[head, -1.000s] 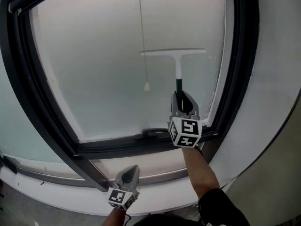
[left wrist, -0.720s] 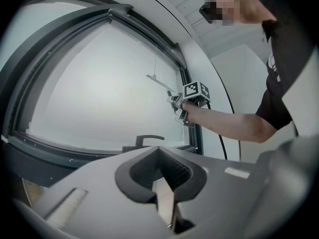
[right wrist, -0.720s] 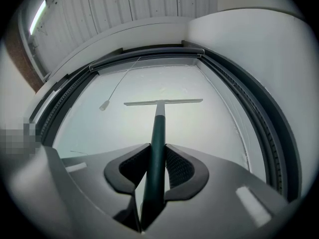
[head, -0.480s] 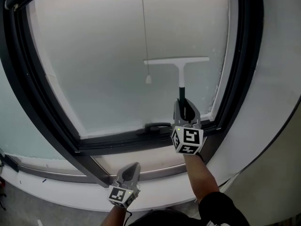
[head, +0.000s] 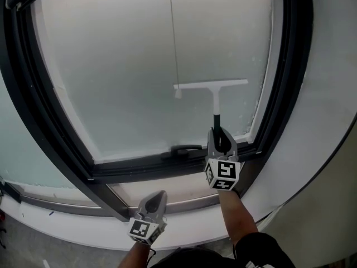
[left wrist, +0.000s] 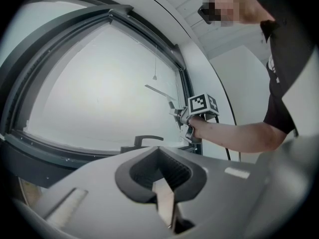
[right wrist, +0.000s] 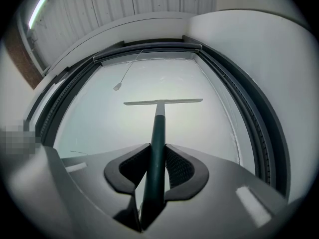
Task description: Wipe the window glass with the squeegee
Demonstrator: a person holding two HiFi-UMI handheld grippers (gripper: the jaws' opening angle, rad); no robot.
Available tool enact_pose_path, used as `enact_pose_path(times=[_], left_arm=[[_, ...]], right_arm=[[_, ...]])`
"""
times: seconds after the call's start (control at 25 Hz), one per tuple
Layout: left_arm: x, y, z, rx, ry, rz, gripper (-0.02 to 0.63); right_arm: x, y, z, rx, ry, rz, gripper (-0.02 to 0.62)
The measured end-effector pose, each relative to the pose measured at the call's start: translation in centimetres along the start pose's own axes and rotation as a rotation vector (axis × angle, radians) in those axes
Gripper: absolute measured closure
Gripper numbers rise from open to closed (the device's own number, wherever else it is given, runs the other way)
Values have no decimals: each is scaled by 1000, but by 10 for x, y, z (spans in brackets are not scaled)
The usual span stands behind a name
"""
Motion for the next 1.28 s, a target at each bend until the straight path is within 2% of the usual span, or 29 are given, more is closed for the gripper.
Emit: enact_pose_path(times=[0.72,1.04,1.28], left_arm=[[9,-9,-8,-27,-21,23,606],[9,-14,-13,-25,10,58,606],[18,-18,-23,-24,-8,82,606]], right_arm=[[-1,-52,25,-115,5,-24,500],[1,-67,31,-157,1,-5,500],[4,-76,37,-182,8,16,500]])
Point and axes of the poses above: the fingertips, and each gripper's own axes: z backward along the fingers, x to its right, y out of its top, the point moved 9 cm from there along z, backward along the fingers, and after that the axes turned 6 degrees about -x, right-handed, at the moved point
